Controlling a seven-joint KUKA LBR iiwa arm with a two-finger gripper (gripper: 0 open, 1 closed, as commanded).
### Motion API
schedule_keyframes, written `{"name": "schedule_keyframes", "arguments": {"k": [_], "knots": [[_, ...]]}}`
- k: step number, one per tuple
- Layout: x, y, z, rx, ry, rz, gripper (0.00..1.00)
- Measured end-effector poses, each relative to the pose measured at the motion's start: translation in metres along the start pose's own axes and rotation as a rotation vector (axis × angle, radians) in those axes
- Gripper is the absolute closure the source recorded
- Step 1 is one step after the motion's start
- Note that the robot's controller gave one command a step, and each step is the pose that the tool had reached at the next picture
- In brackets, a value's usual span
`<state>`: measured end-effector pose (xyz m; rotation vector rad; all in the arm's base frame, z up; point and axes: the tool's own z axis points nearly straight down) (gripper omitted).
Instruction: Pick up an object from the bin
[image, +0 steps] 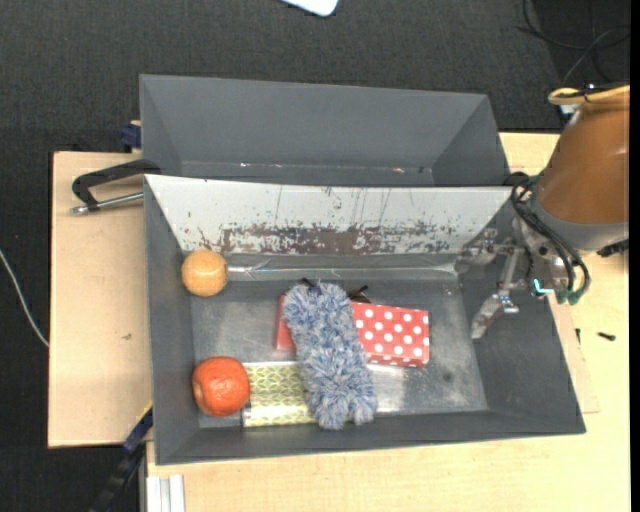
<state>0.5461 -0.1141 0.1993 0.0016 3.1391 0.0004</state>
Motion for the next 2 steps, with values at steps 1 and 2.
{"name": "schedule_keyframes", "arguments": {"k": [1,2], "knots": [[0.0,0.0,0.0,0.0,-0.001,-0.001,0.0],[-0.007,0.057,0.114,0.008,-0.007,-0.095,1.0]]}}
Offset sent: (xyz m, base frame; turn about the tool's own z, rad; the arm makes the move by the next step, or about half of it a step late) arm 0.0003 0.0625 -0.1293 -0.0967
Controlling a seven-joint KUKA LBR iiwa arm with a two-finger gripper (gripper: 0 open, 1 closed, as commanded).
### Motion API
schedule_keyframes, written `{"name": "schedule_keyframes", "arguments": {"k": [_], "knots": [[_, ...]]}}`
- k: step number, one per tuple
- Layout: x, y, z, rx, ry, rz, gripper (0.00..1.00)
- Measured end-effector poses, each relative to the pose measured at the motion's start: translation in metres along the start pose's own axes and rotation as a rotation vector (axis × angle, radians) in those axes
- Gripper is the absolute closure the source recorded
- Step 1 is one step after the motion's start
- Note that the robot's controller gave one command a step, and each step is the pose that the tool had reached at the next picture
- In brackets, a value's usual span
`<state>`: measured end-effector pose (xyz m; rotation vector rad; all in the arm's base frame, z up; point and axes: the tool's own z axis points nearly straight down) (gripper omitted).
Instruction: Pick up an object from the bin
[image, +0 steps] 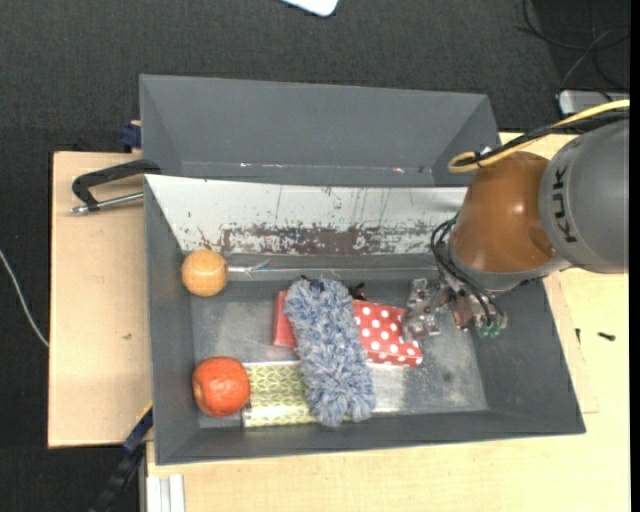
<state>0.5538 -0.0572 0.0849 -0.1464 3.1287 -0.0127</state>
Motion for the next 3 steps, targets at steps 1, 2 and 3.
{"name": "schedule_keyframes", "arguments": {"k": [1,2,3], "knots": [[-0.005,0.002,0.002,0.001,-0.027,0.0,0.0],[-0.005,0.002,0.002,0.001,-0.027,0.0,0.0],[0.0,0.027,0.002,0.006,-0.018,-0.09,0.0]]}}
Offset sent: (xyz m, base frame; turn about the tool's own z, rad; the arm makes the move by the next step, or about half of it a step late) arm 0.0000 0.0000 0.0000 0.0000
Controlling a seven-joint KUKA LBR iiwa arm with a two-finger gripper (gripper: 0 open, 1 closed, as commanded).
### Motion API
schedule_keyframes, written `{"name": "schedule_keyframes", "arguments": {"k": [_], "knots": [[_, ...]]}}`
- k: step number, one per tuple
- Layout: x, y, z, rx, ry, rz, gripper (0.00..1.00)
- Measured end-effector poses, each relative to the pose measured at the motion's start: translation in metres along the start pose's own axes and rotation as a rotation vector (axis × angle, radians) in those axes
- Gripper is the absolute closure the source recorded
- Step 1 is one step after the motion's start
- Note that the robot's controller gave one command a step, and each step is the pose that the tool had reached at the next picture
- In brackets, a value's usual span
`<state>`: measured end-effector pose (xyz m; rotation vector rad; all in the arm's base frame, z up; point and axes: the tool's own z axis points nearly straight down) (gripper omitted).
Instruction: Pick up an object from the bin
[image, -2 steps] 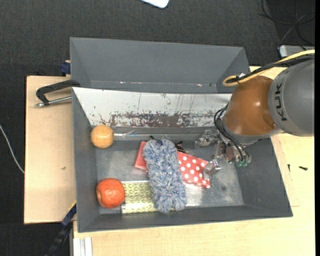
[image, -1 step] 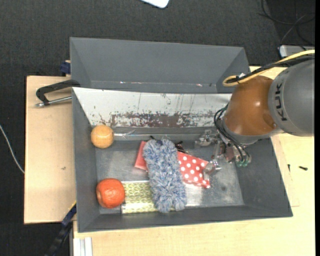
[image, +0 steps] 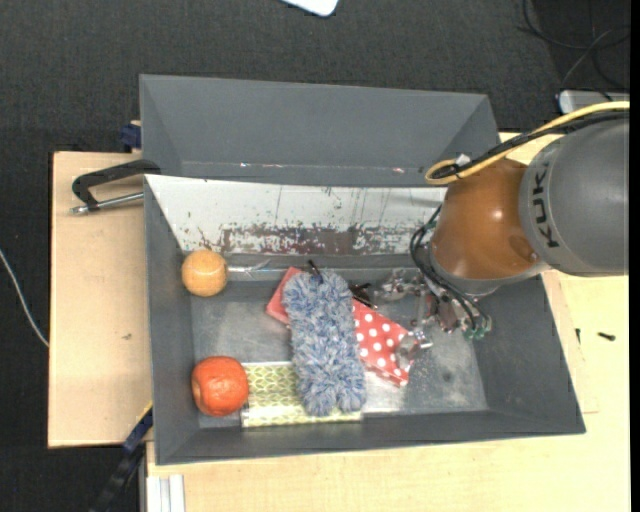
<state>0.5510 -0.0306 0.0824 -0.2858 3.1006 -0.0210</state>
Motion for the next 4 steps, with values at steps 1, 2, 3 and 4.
{"name": "schedule_keyframes", "arguments": {"k": [1,2,3,4], "knots": [[0.029,0.034,-0.003,-0.006,-0.01,-0.247,0.0],[0.032,0.061,-0.003,-0.004,0.0,-0.156,0.0],[-0.032,0.103,0.002,-0.017,0.027,-0.34,1.0],[-0.037,0.106,0.0,-0.018,0.003,-0.34,0.0]]}}
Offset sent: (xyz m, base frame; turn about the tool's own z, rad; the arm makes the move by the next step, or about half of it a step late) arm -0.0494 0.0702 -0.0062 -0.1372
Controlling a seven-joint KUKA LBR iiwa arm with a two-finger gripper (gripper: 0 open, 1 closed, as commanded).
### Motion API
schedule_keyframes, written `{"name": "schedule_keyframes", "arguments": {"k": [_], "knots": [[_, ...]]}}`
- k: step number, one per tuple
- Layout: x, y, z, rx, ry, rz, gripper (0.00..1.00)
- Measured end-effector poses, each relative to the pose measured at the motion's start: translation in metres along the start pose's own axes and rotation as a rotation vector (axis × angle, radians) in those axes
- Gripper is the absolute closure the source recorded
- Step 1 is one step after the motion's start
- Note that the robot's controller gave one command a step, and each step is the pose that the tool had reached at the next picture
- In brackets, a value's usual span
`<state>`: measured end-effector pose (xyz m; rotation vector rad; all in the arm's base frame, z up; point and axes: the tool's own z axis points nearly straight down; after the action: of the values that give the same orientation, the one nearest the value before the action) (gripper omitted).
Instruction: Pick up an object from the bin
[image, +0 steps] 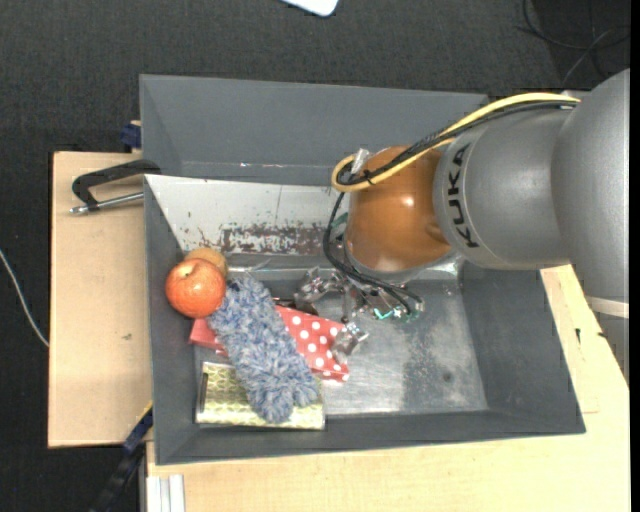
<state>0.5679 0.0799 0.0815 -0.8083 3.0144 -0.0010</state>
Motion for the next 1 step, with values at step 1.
{"name": "schedule_keyframes", "arguments": {"k": [1], "knots": [[0.0049,-0.0008,0.0021,-0.002,0.019,0.0,1.0]]}}
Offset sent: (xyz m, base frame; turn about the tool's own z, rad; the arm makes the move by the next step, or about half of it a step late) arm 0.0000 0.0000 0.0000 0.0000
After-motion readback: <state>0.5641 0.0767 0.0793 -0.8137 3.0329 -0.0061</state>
